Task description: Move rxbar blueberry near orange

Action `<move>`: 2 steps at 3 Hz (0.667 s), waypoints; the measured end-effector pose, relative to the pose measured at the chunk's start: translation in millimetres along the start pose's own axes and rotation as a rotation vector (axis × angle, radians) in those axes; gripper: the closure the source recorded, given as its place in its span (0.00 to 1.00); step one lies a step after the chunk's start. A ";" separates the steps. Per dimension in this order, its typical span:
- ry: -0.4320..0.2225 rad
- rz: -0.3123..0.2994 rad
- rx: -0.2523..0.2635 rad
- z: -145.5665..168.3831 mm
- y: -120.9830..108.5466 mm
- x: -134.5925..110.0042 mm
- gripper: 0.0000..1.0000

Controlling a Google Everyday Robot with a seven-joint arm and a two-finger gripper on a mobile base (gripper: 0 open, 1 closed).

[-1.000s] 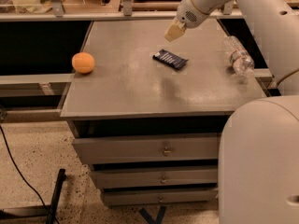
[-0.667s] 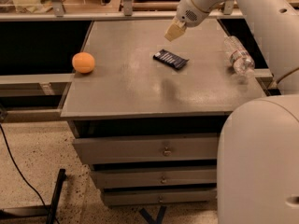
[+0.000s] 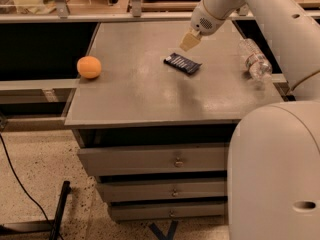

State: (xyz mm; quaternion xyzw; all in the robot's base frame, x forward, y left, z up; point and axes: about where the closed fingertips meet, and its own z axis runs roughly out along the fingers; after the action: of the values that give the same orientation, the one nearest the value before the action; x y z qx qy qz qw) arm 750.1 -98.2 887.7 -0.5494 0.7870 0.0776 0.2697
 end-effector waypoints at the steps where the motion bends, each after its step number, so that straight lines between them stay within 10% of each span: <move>1: 0.004 0.018 -0.019 9.9 -0.3 12.8 0.15; 2: 0.014 0.039 -0.032 17.0 -0.9 25.6 0.00</move>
Offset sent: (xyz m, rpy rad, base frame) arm -0.0018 -0.0292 -0.0340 0.0105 0.0686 -0.0406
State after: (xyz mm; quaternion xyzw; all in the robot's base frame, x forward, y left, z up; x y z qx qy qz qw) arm 750.3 -112.5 860.5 -0.5387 0.7981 0.0918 0.2537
